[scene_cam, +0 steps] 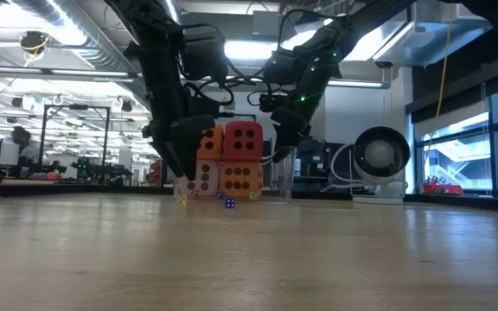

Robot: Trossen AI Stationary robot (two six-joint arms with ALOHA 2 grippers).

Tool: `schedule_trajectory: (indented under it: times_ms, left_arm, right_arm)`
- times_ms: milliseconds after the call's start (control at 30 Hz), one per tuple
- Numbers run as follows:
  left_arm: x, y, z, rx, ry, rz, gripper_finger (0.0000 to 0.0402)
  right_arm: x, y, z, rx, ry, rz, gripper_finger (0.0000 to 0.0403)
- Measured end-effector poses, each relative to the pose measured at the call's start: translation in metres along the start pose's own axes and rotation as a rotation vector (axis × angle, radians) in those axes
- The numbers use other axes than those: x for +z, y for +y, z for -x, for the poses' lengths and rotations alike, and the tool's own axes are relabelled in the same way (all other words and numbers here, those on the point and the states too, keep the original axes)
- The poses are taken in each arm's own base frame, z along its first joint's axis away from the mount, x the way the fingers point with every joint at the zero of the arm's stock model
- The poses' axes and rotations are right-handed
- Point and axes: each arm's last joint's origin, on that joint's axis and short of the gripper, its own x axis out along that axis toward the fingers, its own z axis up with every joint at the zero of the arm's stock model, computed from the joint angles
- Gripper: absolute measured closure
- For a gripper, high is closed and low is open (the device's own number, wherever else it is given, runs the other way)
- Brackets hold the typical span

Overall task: Pick & Place Dice
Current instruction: Put the small orange dice in the transparent bin

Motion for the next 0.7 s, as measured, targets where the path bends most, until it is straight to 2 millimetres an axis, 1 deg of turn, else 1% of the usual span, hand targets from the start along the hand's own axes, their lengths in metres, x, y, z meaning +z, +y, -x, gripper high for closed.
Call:
schedule_trajectory:
  times_ms: [233,600,700]
  left_arm:
    - [0.0000,0.0000,0.0000,-0.001,0.000,0.024,0.0177]
    - [0.0008,-0.0001,0.0001,0.007,-0.012,0.030,0.0175]
    - [0.0024,-0.0007,0.0002,0.005,-0.029,0.072,0.0175]
  right_arm:
    - [-0.0002,0.0000,0.0000,0.001,0.002,0.000,0.0163]
    - [-0.0003,0.0001,0.0000,0.001,0.003,0.001,0.0111]
    - [-0.0003,0.0001,0.0000,0.001,0.003,0.000,0.0104]
